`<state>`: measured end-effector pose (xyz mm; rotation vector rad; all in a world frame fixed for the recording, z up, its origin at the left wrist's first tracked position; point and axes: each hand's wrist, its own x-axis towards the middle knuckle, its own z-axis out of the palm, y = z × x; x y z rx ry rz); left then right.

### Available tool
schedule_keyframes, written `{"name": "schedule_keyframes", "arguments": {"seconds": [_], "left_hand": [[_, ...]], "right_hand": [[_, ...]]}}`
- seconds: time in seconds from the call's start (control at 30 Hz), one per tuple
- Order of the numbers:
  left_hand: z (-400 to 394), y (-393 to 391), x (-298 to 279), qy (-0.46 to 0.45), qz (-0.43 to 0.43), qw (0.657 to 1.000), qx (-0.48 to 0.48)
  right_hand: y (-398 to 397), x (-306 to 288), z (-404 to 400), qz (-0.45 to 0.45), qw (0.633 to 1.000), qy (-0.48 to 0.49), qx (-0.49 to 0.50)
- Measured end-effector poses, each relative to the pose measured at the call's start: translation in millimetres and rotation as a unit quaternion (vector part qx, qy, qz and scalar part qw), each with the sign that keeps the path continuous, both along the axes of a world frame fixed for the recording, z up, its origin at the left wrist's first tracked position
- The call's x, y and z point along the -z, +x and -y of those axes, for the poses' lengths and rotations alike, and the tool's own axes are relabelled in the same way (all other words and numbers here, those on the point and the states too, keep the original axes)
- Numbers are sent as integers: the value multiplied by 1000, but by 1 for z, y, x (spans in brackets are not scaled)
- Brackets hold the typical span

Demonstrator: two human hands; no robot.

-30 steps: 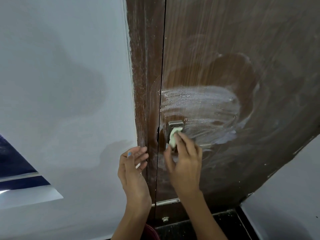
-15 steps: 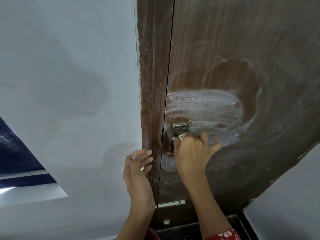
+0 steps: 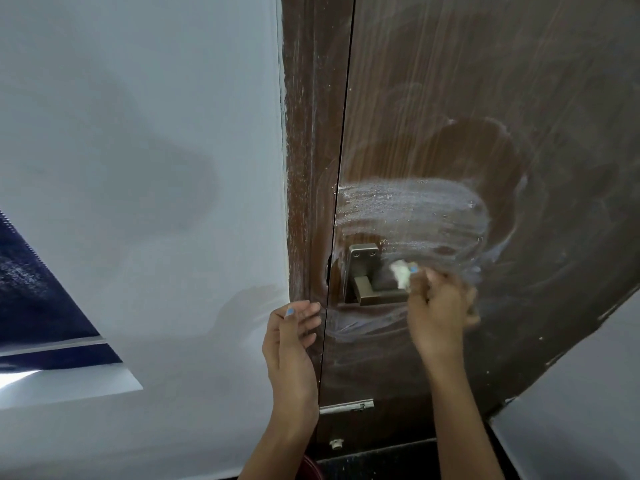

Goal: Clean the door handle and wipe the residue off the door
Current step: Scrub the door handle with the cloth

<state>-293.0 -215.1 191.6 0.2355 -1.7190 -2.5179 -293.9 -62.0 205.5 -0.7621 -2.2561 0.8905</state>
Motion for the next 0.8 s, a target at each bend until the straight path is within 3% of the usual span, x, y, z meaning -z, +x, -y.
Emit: {"name": "schedule_keyframes", "arguments": {"seconds": [0.07, 0.2, 0.3, 0.4, 0.53, 0.6, 0.67, 0.8], "left_hand": [[-1, -1, 2, -6, 4, 1000, 4], [-4, -2, 5, -10, 1, 1000, 13], [-8, -3, 8, -10, 3, 1000, 19], [-12, -4, 12, -9, 7, 999, 41], [-22, -9, 13, -5, 42, 988, 147], [-25, -13, 12, 20, 68, 978, 194], [-27, -18, 10, 51, 88, 971, 216], [-31, -23, 8, 113, 132, 961, 217]], "right_hand": [[0, 5, 9, 33, 991, 93, 86], [-20, 13, 42, 95, 986, 136, 36], [-24, 20, 49, 50, 982, 180, 34], [-17, 19, 39, -1, 981, 194, 28], [-7, 11, 22, 56, 986, 153, -24], [-6, 6, 16, 15, 991, 128, -39], [-9, 2, 18, -92, 989, 111, -40], [-25, 10, 31, -201, 963, 162, -80]]}}
